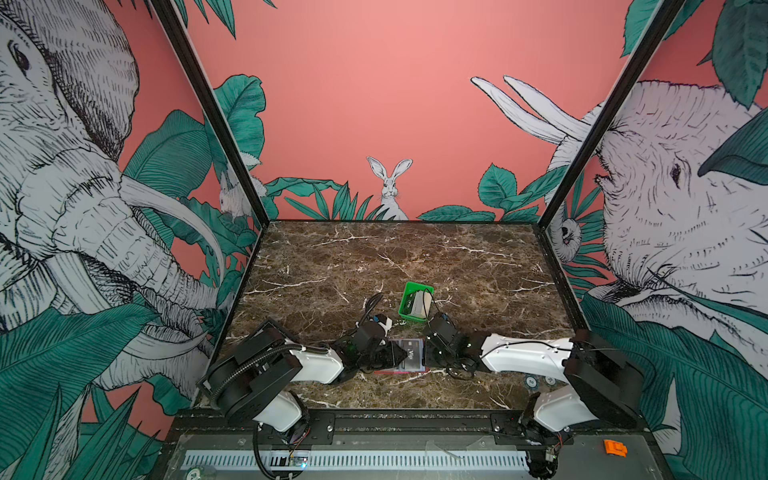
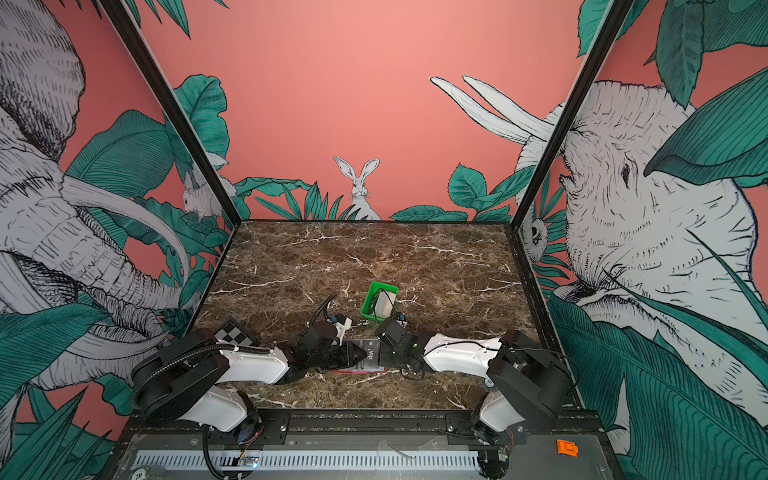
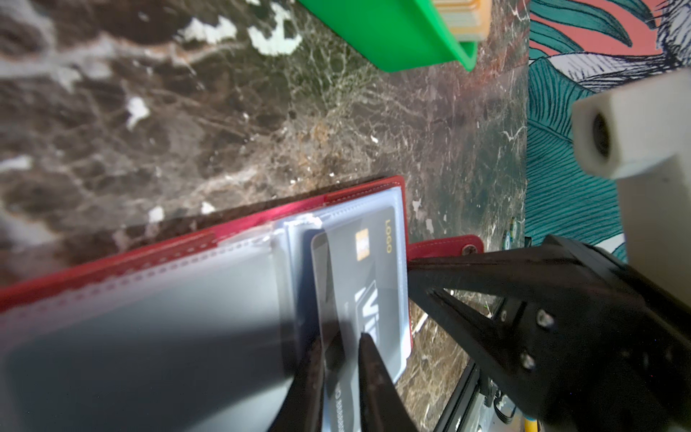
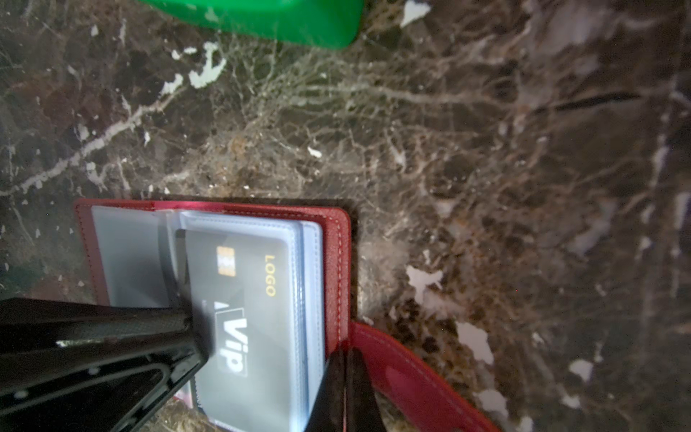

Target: Put the credit cards into the card holder

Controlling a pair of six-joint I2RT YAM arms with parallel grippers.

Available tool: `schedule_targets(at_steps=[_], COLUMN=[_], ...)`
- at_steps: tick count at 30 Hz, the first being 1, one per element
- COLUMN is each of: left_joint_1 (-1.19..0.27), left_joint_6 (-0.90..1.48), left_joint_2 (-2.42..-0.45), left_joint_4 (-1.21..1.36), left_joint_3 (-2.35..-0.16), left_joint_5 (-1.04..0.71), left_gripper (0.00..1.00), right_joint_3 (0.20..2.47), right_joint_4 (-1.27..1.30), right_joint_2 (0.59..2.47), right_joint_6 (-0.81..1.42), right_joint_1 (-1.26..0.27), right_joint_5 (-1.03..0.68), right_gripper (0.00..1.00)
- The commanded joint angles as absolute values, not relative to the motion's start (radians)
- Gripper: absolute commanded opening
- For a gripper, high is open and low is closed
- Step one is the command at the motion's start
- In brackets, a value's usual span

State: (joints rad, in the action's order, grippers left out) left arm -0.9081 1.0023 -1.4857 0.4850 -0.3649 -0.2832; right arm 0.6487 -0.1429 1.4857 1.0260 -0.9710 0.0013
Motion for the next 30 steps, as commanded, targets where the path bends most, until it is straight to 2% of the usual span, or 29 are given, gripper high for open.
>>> schedule_targets(at_steps=[1, 14, 19, 30], left_joint_1=[-0.92, -0.92, -0.919, -0.919], left_joint_6=[1.0, 0.967, 0.953, 0.951], left_joint_2=[-1.489, -1.419, -1.346, -1.358], left_joint_4=[0.353, 0.258, 0.194, 0.245], left_joint_3=[-0.354, -0.362, -0.358, -0.359], left_joint_5=[-0.261, -0.233, -0.208, -0.239], left_gripper=[0.19, 0.18, 0.23, 0.19], right_joint_3=[0.629, 0.635, 0.632, 0.606], right_joint_4=[-0.164, -0.179, -0.162, -0.119], right_joint_2=[1.55, 1.531, 1.499, 1.418], right_joint_6=[1.029, 1.02, 1.0, 0.986], right_joint_1=[-0.975, -0.975, -0.976, -0.975], right_joint_5=[0.008, 0.015, 0.014, 0.018], right_gripper=[0.03, 0.03, 0.05, 0.06])
